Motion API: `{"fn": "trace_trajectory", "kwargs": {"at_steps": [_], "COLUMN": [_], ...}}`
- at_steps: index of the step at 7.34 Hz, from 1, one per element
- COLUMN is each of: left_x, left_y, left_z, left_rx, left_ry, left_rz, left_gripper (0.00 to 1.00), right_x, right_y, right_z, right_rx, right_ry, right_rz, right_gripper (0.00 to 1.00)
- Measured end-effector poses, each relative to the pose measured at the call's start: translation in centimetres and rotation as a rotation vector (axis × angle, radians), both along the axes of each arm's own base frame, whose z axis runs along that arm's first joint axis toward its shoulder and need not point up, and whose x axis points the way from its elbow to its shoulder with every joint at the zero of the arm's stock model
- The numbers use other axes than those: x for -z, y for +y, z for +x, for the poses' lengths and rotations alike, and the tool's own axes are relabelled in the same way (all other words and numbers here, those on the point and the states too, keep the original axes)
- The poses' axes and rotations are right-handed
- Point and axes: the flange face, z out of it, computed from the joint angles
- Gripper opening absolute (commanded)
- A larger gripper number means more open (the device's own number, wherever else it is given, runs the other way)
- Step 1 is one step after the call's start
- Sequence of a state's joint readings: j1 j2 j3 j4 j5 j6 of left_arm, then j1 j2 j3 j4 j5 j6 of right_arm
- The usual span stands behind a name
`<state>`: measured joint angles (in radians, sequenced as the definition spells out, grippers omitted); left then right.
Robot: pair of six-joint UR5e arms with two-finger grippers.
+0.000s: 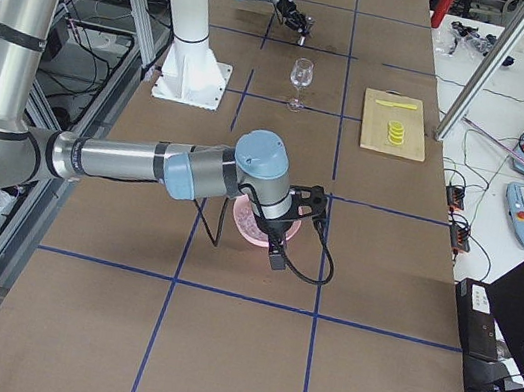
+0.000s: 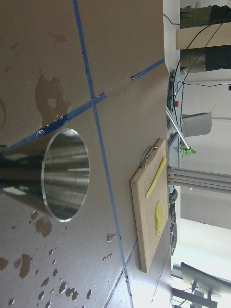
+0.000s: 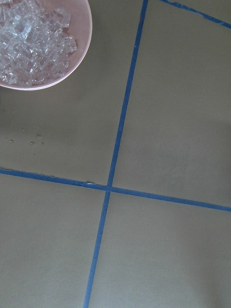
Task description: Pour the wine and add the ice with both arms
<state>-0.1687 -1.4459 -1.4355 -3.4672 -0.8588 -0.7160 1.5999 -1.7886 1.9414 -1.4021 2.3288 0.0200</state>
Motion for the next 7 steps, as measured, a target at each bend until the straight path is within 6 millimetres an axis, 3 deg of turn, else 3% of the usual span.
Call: {"fn": "trace_trajectory", "kwargs": {"at_steps": [5,7], "left_x": [-0.09,0.04], "left_y": [0.52,0.58], "left_z": [0.47,0.51], "left_rx": [-0.012,-0.015], "left_ry": [-0.016,-0.014], "left_rz": [0.012,0.014], "left_gripper": [0.42,0.88], "right_x": [0.04,0.07], "right_y": [-0.09,-0.18], "right_z": [0.0,0.01], "right_rx": [0.0,0.0], "right_ry": [0.0,0.0], "right_rz": [0.001,0.002], "right_gripper": [1.0,1.0]}}
